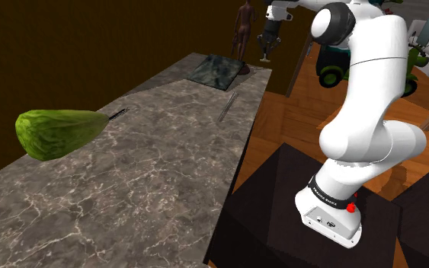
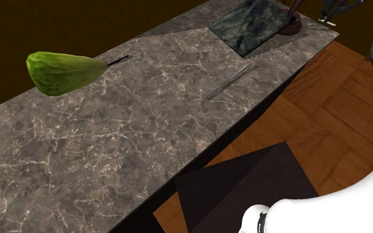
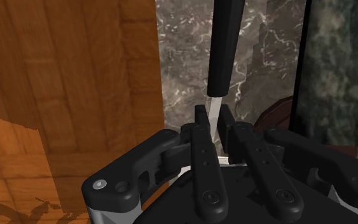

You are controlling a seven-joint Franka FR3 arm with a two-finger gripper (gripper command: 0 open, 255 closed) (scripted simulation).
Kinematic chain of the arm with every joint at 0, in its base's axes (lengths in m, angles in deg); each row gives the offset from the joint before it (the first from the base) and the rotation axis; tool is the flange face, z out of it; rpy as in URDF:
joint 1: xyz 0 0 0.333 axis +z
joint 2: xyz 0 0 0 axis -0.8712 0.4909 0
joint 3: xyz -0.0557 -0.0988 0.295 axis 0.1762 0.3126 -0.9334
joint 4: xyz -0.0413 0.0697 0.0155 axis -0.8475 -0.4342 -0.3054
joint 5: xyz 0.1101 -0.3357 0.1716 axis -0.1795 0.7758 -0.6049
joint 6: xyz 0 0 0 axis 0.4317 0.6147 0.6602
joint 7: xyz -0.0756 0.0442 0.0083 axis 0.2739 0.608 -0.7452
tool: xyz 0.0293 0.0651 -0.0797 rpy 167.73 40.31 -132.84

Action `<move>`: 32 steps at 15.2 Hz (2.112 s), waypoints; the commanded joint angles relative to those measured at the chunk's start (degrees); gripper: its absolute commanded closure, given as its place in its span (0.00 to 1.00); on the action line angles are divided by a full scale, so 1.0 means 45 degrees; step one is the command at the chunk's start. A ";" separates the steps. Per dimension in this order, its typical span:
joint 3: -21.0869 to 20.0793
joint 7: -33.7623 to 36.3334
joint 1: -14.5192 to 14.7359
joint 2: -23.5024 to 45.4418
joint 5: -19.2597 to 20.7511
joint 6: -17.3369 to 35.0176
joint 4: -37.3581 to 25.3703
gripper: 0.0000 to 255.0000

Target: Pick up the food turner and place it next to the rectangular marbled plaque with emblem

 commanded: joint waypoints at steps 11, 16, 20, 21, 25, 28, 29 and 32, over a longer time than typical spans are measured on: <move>0.0030 -0.0108 -0.0115 0.0092 0.0005 0.1914 0.1822 1.00; 0.0038 -0.0116 -0.0132 0.0178 0.0013 0.2716 0.2539 1.00; 0.0047 -0.0120 -0.0139 0.0307 0.0023 0.3321 0.3016 1.00; 0.0050 -0.0121 -0.0141 0.0347 0.0027 0.3468 0.3123 1.00; 0.0058 -0.0124 -0.0143 0.0489 0.0038 0.3922 0.3435 1.00; 0.0058 -0.0124 -0.0143 0.0491 0.0038 0.3920 0.3431 1.00; 0.0058 -0.0124 -0.0143 0.0491 0.0038 0.3920 0.3431 1.00; 0.0058 -0.0124 -0.0143 0.0491 0.0038 0.3920 0.3431 1.00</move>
